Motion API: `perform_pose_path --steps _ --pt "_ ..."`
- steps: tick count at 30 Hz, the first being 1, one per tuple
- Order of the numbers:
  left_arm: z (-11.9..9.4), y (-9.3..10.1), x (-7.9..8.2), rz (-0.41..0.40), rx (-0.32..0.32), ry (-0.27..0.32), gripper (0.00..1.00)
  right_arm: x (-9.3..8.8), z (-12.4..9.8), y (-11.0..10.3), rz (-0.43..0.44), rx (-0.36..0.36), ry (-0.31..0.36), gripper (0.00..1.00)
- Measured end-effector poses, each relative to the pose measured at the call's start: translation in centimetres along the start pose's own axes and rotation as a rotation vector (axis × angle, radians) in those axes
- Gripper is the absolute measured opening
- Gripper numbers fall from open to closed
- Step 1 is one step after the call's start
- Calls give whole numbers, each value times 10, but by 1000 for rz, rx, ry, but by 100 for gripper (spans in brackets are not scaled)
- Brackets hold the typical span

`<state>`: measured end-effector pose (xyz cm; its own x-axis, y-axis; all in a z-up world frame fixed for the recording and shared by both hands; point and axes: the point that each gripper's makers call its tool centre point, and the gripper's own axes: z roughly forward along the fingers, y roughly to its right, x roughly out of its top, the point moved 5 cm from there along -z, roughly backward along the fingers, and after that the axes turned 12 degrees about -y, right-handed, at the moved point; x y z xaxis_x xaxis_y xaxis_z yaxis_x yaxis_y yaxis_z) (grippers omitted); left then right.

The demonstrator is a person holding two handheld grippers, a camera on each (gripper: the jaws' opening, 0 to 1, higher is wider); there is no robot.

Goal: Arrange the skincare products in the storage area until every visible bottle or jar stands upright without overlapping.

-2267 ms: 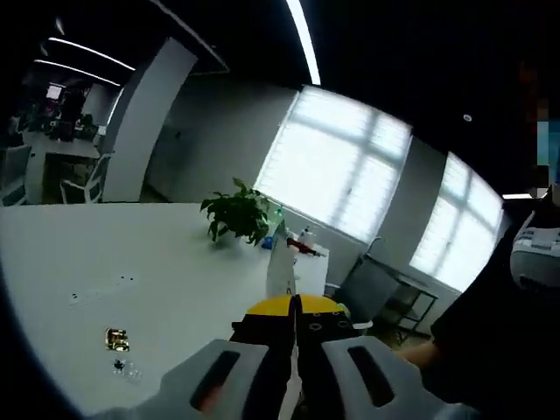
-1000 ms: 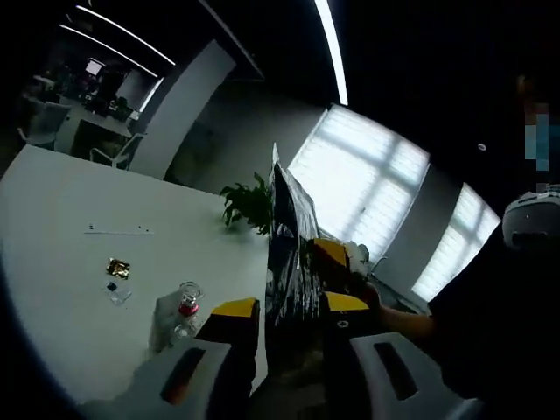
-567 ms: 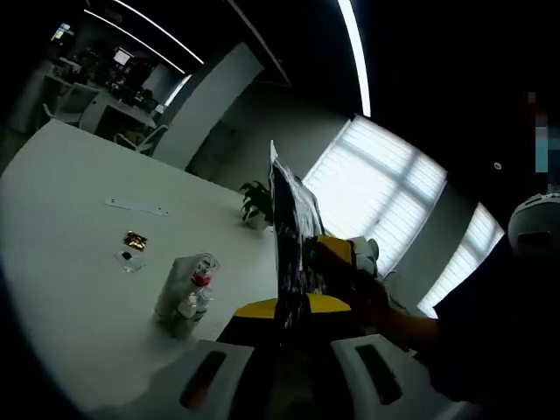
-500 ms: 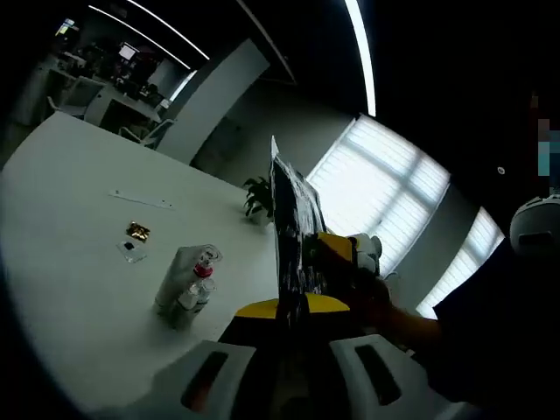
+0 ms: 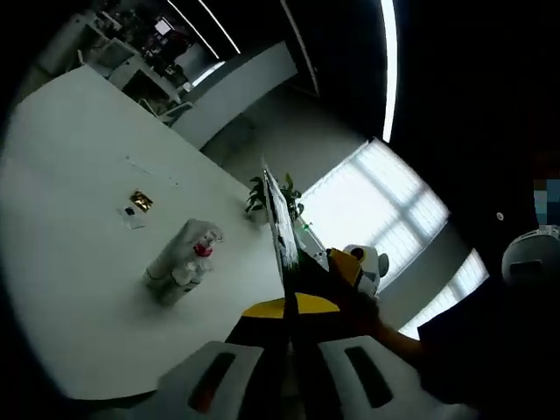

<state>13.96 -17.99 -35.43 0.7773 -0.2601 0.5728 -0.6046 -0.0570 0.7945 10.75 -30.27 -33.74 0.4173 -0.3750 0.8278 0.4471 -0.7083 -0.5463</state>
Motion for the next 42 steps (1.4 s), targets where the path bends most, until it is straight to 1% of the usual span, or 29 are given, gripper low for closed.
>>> perform_pose_path --steps 1,5,7,10,13,17,20,22,26,31,39,42 --pt "0 -2 0 -15 -2 8 1 -2 1 0 -23 -8 -15 47" --pt "-3 -11 3 -54 -26 28 1 -9 4 2 -43 -17 -49 60" --pt "-6 -16 5 -70 -23 46 1 -16 4 5 -76 -39 -86 66" --pt "-8 -24 6 -84 -14 48 1 -22 3 6 -94 -46 -99 72" --pt "-8 -33 5 -91 11 29 0 -26 1 7 -97 -55 -111 76" --pt "-6 -43 1 -101 34 12 0 -32 -4 15 -115 -95 -132 81" --pt "-4 -52 -1 -109 55 6 0 -41 -11 23 -121 -131 -155 84" --pt "-3 -58 -3 -119 66 -1 0 -46 -16 27 -117 -151 -165 87" --pt "2 -69 -8 -126 90 -32 0 -53 -24 34 -125 -184 -175 94" --pt "6 -77 -8 -132 101 -51 0 -57 -32 46 -115 -236 -188 99" --pt "12 -89 -6 -120 124 -91 0 -60 -36 53 -112 -274 -199 99" --pt "17 -98 -5 -97 149 -122 0 -63 -37 58 -103 -286 -205 99"
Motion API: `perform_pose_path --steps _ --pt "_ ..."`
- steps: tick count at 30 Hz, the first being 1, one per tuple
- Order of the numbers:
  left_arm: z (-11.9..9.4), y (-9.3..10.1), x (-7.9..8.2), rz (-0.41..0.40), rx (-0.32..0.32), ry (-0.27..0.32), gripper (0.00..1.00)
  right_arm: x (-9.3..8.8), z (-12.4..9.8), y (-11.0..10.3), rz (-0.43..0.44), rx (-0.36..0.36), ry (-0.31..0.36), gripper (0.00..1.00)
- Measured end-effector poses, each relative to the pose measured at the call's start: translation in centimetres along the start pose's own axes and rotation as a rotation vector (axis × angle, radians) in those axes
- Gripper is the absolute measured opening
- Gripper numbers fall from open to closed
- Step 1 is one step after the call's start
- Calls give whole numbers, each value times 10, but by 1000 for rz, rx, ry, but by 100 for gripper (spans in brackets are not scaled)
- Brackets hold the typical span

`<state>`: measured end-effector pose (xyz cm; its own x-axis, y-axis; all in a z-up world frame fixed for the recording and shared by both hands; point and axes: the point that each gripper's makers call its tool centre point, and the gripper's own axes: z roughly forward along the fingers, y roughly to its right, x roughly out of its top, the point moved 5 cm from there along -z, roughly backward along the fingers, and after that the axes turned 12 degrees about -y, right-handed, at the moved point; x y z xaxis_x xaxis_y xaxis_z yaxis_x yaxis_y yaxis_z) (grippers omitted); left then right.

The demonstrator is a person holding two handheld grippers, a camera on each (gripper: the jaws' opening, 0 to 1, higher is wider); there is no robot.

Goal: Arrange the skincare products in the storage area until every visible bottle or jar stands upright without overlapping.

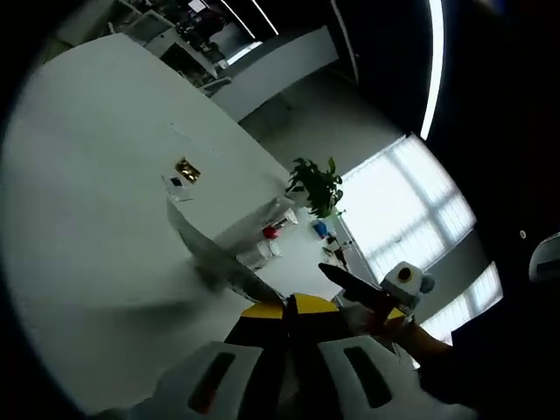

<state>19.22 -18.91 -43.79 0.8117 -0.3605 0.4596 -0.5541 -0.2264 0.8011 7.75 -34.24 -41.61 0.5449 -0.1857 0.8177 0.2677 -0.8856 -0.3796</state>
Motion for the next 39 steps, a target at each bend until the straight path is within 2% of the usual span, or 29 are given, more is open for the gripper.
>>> perform_pose_path --steps 6,22,25,27,30,39 --pt "14 -17 3 30 35 -53 0 -6 0 6 5 -26 -16 99" --pt "36 -57 0 -5 102 -146 0 -16 -2 28 48 -76 -34 99" --pt "39 -69 -4 -32 145 -171 0 -15 -1 28 49 -77 -37 99" --pt "41 -81 -8 -60 198 -191 0 -15 -1 29 53 -80 -38 99" --pt "44 -93 -13 -64 246 -222 0 -15 -1 31 55 -82 -37 99" --pt "52 -106 -14 -88 335 -225 0 -18 -3 40 71 -89 -41 99"
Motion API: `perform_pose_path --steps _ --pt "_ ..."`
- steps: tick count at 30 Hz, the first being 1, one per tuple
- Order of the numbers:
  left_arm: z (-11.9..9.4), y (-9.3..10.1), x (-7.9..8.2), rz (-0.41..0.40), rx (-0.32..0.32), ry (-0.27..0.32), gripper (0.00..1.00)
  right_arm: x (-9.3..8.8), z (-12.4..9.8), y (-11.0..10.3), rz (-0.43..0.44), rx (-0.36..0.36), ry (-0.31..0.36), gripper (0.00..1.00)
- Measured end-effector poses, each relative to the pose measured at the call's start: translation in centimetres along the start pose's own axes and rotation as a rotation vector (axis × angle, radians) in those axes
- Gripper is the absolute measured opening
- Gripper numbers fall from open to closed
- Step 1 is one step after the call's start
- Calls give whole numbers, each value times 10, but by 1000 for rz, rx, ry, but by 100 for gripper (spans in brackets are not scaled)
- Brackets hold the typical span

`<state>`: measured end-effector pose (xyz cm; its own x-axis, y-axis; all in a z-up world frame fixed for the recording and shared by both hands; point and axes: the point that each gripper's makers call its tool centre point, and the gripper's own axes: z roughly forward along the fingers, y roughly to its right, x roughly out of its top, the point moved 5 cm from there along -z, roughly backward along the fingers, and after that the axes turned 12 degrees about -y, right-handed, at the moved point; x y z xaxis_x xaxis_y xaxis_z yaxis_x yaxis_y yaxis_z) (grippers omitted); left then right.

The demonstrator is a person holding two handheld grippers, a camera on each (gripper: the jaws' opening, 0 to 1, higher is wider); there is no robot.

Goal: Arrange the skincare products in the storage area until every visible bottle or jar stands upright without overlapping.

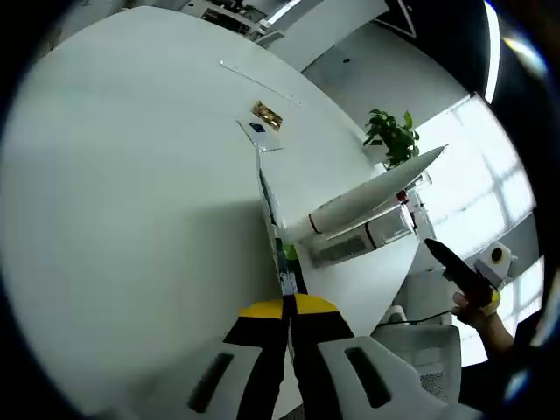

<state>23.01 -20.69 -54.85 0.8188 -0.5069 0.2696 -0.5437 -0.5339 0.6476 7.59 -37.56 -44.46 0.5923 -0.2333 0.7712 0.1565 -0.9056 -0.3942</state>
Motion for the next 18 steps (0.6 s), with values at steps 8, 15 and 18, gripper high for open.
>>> perform_pose_path --steps 8,15,18 --pt "5 -11 -2 25 79 -30 7 -2 0 3 4 -6 -5 99" --pt "10 -24 -2 89 143 -48 13 -2 0 5 6 -4 -6 99" --pt "11 -29 2 115 165 -48 14 -2 0 5 8 -3 -4 99"
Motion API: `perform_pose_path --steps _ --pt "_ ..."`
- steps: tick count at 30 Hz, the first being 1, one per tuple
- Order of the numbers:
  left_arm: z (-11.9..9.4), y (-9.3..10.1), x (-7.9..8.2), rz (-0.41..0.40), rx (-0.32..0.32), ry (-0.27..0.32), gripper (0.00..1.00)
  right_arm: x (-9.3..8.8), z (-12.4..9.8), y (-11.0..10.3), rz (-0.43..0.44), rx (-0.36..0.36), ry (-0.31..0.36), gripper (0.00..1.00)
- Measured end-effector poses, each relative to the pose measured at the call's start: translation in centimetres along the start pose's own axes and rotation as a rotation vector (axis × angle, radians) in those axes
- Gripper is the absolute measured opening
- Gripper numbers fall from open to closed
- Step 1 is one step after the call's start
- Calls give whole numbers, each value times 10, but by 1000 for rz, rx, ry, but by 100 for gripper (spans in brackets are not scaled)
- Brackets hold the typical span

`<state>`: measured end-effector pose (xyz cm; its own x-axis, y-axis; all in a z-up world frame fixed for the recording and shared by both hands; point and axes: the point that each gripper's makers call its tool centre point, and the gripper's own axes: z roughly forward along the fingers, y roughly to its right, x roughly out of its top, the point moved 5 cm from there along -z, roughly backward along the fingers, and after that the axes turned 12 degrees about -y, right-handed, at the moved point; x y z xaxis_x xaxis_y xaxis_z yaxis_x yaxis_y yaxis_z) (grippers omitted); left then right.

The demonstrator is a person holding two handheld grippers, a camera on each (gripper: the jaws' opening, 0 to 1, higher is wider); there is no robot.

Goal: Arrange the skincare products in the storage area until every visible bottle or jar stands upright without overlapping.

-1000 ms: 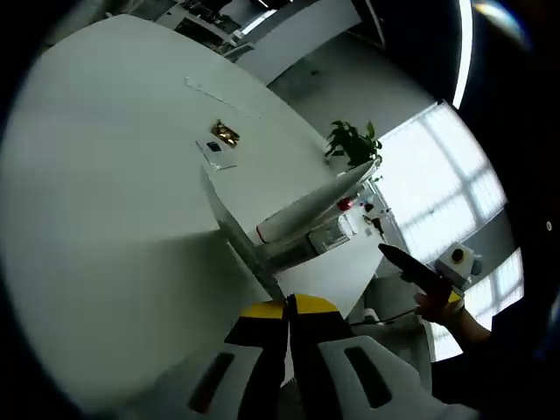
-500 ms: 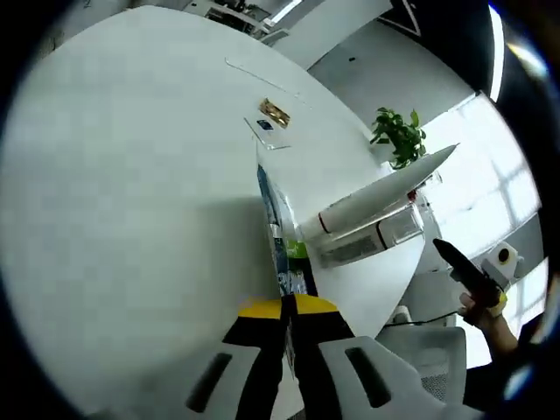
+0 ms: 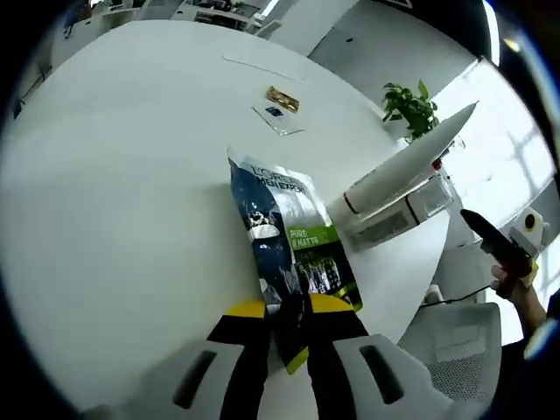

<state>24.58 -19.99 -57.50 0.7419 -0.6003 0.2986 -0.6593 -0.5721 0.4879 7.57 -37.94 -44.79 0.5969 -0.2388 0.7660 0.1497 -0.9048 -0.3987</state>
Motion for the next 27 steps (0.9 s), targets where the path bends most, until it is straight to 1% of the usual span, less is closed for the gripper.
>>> perform_pose_path --steps 3,6,8,14,18,27 --pt "0 -2 1 46 38 -9 16 0 1 -2 -4 1 -2 99" --pt "-1 -2 2 82 54 -17 18 1 1 -3 -4 1 -3 99" --pt "-1 -3 3 83 56 -19 21 1 1 -3 -1 2 -2 99" --pt "-3 -5 2 128 92 -34 21 1 1 -3 -2 1 0 99" --pt "-3 -6 1 130 94 -38 22 1 0 -4 0 -1 0 99" --pt "-8 -9 2 158 129 -40 22 0 0 -2 -4 -1 -4 99"
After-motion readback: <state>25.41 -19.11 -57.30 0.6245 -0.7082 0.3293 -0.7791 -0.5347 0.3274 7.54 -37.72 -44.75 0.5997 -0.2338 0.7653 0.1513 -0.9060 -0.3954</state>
